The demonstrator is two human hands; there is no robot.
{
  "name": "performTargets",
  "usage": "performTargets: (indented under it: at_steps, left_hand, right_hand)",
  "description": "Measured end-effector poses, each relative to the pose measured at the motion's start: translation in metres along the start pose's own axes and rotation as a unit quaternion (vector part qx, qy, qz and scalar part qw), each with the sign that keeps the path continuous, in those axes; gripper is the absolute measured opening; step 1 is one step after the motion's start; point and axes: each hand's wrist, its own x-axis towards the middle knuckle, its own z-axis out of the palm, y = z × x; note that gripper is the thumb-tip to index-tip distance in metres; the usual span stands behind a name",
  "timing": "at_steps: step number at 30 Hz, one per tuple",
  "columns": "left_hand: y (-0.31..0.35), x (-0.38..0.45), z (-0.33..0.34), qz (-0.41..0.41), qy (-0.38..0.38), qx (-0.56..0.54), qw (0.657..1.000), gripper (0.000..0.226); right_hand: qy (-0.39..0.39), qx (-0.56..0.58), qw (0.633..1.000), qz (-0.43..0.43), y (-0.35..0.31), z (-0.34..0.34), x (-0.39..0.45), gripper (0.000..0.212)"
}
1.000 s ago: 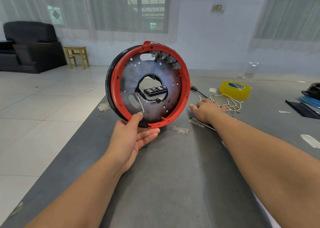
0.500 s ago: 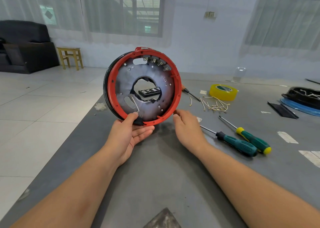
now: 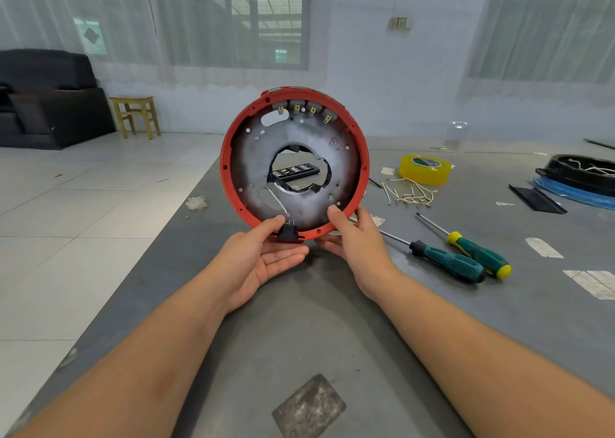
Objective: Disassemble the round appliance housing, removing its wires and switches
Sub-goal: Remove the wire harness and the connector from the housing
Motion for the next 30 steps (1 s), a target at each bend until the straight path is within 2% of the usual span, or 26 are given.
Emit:
performTargets:
  at_steps: [2,8,17,23,30]
  left_hand:
    - [-0.001,0.001,0.000,0.001,0.000,0.017,1.000,0.040]
    - [0.000,0.004,-0.001,-0.012,0.000,0.020,1.000,0.050]
    - [0.006,0.001,-0.010,-0.064,-0.031,0.020,0.997,0.048]
    - [0.009,-0.001,-0.016,-0.085,-0.048,0.028,0.995,0.040]
    - [0.007,0.002,-0.014,-0.077,-0.039,0.031,0.996,0.037]
  right_hand:
    - [0.006,0.010,1.000,-0.006,-0.001,-0.002,0.000,0.030]
    - [0.016,-0.006,1.000,-0.026,-0.002,-0.004,0.000,0.034]
    - [0.021,-0.055,0.997,-0.046,-0.001,-0.004,0.001,0.029]
    - [0.022,-0.081,0.995,-0.048,0.000,-0.005,0.003,0.038]
    - [-0.010,-0.045,0.998,-0.036,0.001,-0.006,0.003,0.033]
